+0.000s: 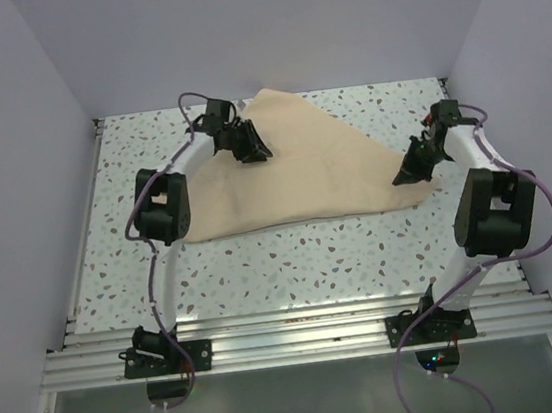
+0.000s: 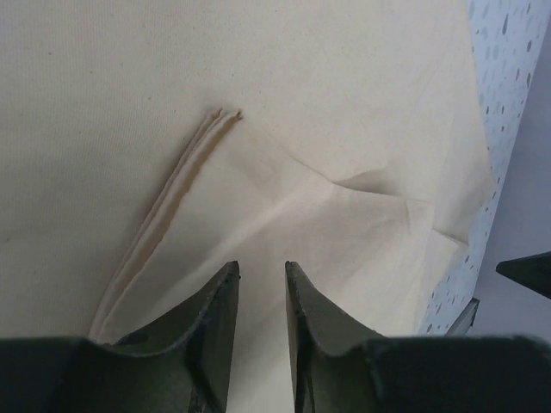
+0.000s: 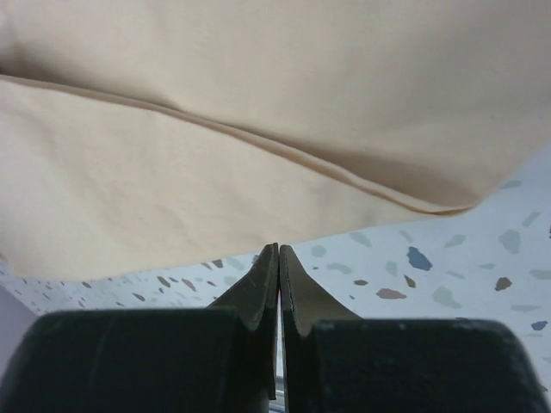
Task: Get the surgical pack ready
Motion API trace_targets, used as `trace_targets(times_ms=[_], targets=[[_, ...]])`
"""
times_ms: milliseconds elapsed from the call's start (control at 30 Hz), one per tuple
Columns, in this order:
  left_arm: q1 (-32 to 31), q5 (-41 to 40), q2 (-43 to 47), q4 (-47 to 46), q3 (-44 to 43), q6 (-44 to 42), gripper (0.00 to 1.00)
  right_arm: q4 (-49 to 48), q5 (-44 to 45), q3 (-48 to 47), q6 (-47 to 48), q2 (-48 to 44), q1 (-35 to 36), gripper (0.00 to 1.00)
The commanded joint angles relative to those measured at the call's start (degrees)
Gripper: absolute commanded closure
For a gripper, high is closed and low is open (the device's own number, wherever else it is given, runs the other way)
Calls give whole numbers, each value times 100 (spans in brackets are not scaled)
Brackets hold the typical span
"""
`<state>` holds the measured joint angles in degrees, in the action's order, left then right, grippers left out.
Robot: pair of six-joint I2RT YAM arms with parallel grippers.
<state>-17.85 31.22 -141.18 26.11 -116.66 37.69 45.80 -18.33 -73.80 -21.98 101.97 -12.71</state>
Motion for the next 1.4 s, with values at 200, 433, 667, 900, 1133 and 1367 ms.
trace_targets(times_ms=[200,433,667,900,1133,1367], targets=[[668,-1018,1953,789,37,-657,59,666,356,-2038,-105,189,1814,99],[1711,-2138,3552,1089,2110,-1001,36,210,207,-3245,-526,1077,3387,100],[3076,-1909,4354,948,3676,-1404,14,-2,733,-4359,-536,2192,4987,100],[3419,-2120,3739,1063,3695,-1379,0,-282,1226,-4652,-746,2713,5419,100],[3700,-2516,3212,1336,3474,-1317,10,-291,1279,-5188,-825,3232,5569,100],[3762,-1972,2930,905,3686,-1326,24,-291,1217,-5487,-1028,3540,5595,100]])
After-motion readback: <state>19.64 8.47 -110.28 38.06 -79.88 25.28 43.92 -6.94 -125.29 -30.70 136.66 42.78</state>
